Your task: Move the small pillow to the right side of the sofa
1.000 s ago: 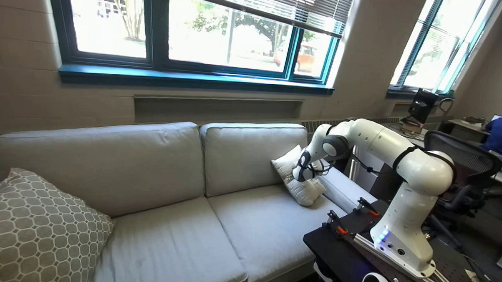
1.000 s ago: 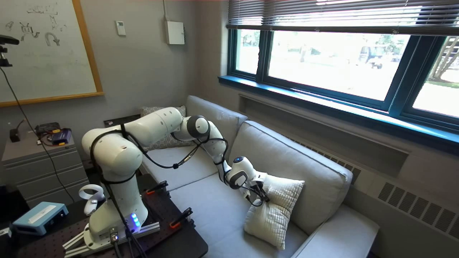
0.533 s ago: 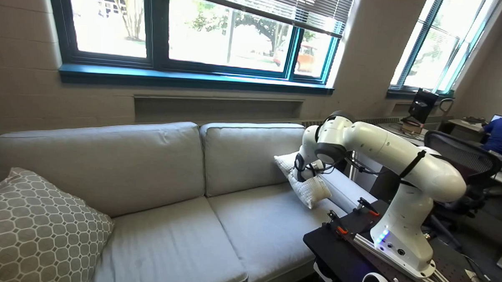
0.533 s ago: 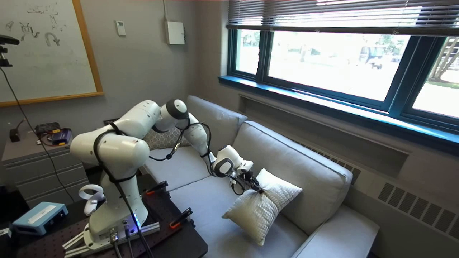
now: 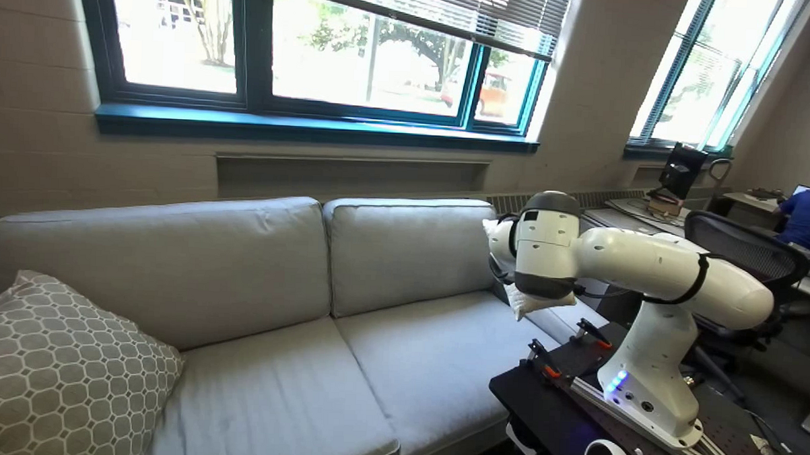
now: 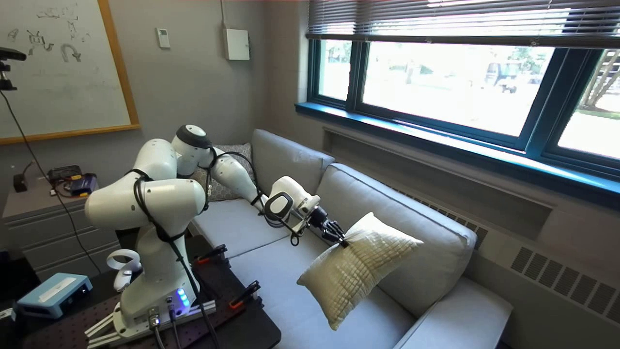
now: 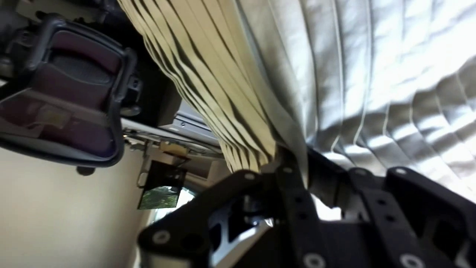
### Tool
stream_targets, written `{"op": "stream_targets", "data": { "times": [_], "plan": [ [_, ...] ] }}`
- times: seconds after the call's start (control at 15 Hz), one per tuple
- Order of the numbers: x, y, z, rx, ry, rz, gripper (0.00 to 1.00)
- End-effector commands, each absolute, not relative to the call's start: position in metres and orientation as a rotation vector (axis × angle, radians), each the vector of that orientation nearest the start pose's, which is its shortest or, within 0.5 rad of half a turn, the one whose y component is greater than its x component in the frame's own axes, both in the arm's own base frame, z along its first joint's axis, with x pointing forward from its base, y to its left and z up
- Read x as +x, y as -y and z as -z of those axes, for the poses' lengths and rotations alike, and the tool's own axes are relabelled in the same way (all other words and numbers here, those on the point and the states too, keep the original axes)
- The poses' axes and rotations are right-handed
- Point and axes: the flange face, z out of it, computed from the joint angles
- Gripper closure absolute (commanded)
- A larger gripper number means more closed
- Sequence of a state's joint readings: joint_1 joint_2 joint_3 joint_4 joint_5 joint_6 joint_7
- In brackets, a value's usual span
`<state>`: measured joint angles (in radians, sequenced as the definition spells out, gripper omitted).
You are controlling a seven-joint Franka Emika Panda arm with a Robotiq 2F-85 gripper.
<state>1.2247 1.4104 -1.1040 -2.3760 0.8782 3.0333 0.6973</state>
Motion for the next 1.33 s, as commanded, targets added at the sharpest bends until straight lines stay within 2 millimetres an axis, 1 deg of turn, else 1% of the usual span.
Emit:
{"op": "stream_targets", "data": {
  "times": [0.0, 0.07, 0.13, 0.2, 0.27, 0.33, 0.4, 0.47, 0.53, 0.6, 0.73, 0.87, 0.93, 1.0, 1.07, 1.13, 1.27],
  "plan": [
    [0.462, 0.114, -0.158, 1.753, 1.062, -0.944, 0.92],
    [0.433, 0.127, -0.159, 1.768, 1.054, -0.889, 0.92],
    [0.424, 0.131, -0.152, 1.738, 1.029, -0.861, 0.92],
    [0.41, 0.138, -0.144, 1.713, 1.011, -0.826, 0.92],
    [0.396, 0.144, -0.141, 1.682, 1.001, -0.789, 0.92],
    [0.385, 0.146, -0.141, 1.646, 0.993, -0.762, 0.93],
    [0.379, 0.143, -0.143, 1.608, 0.98, -0.741, 0.93],
    [0.377, 0.135, -0.144, 1.564, 0.965, -0.723, 0.93],
    [0.381, 0.122, -0.141, 1.516, 0.949, -0.717, 0.93],
    [0.386, 0.11, -0.132, 1.466, 0.928, -0.714, 0.93],
    [0.399, 0.09, -0.108, 1.38, 0.872, -0.72, 0.93],
    [0.419, 0.07, -0.084, 1.297, 0.795, -0.746, 0.93],
    [0.435, 0.072, -0.066, 1.256, 0.752, -0.76, 0.93],
    [0.444, 0.075, -0.055, 1.217, 0.712, -0.77, 0.94],
    [0.455, 0.072, -0.047, 1.176, 0.685, -0.778, 0.94],
    [0.464, 0.079, -0.039, 1.135, 0.658, -0.783, 0.94],
    [0.479, 0.101, -0.028, 1.045, 0.612, -0.771, 0.94]
  ]
}}
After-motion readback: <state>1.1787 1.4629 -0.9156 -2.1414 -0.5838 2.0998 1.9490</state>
